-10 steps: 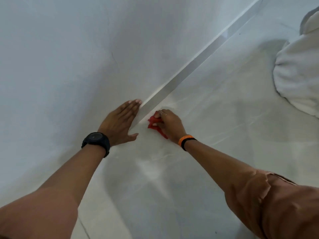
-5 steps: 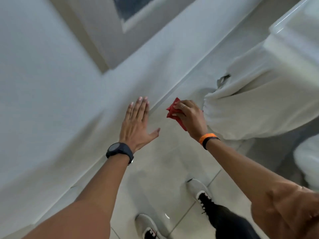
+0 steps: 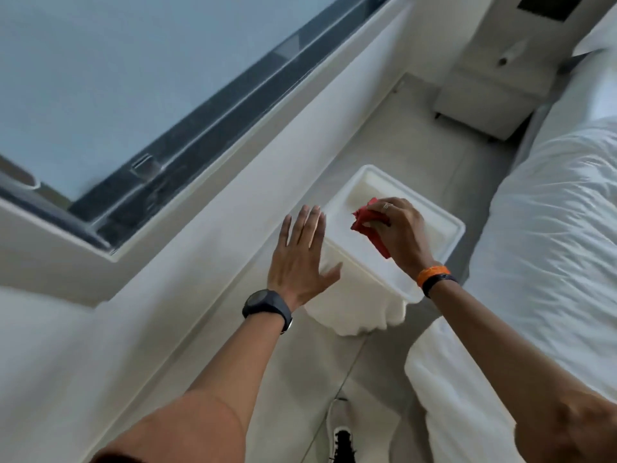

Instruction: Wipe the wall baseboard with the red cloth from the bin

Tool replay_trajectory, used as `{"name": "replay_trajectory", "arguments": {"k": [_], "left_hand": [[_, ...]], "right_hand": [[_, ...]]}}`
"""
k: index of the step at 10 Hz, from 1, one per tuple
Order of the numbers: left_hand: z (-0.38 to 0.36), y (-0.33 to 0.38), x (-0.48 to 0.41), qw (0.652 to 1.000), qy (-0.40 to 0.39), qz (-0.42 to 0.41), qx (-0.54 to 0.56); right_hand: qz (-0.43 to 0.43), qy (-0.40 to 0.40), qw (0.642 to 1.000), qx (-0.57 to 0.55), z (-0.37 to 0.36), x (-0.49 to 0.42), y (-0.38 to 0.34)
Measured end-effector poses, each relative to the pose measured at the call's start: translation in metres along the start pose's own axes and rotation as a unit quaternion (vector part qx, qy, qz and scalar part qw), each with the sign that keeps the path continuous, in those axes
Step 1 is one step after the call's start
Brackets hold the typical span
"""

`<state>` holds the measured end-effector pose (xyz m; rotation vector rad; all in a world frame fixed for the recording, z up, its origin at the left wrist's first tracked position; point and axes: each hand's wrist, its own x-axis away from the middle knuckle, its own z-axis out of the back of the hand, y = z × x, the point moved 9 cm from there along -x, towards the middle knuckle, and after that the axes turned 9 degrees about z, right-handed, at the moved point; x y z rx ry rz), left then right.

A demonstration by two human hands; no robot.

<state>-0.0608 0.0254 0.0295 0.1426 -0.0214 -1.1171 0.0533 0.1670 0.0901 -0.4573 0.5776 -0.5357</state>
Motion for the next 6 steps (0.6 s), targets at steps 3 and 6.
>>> {"name": "replay_trajectory", "arguments": {"k": [3,6], "left_hand": [[-0.086,0.071,-0.063,0.997,-0.077,0.005,-0.028],[-0.084,0.052,-0.062,0.994,-0.077,0.071,-0.024]], "right_hand": [[-0.028,-0.132,0.988,0.077,-0.061,0.023,0.119],[-0.019,-0.163,0.98,0.111,-0.045,0.073,0.11]]}}
